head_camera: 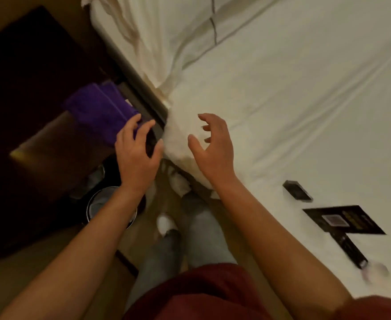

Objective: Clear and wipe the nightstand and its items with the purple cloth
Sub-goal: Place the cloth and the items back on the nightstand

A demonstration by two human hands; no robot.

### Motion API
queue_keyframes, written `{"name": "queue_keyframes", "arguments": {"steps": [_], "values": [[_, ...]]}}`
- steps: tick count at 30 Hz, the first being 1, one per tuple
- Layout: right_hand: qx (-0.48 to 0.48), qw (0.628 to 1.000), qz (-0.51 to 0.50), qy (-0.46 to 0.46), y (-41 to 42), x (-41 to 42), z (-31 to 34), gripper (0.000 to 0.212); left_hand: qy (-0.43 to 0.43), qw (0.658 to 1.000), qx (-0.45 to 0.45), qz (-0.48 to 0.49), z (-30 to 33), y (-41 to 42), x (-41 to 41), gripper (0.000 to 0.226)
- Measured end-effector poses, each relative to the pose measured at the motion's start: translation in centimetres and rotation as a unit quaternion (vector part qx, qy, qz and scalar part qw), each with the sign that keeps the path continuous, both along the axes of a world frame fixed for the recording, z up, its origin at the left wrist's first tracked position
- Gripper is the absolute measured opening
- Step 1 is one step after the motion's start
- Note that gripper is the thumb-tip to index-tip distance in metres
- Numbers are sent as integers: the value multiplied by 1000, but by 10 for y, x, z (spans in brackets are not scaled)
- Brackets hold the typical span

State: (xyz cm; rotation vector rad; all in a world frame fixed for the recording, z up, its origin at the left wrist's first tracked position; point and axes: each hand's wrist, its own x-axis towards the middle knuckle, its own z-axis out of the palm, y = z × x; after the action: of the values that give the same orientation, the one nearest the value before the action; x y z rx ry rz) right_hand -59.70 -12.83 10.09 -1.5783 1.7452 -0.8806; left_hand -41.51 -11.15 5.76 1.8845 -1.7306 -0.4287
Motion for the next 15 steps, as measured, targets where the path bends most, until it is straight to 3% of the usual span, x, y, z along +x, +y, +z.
{"name": "queue_keyframes", "arguments": {"steps": [7, 15], "values": [[35, 988, -154, 0, 100, -133, -5, 48, 9, 982, 32, -184, 7, 18, -134, 45], [69, 961, -267, -22, 178, -260, -19, 39, -20, 934, 81, -346, -25, 51, -291, 49]]}}
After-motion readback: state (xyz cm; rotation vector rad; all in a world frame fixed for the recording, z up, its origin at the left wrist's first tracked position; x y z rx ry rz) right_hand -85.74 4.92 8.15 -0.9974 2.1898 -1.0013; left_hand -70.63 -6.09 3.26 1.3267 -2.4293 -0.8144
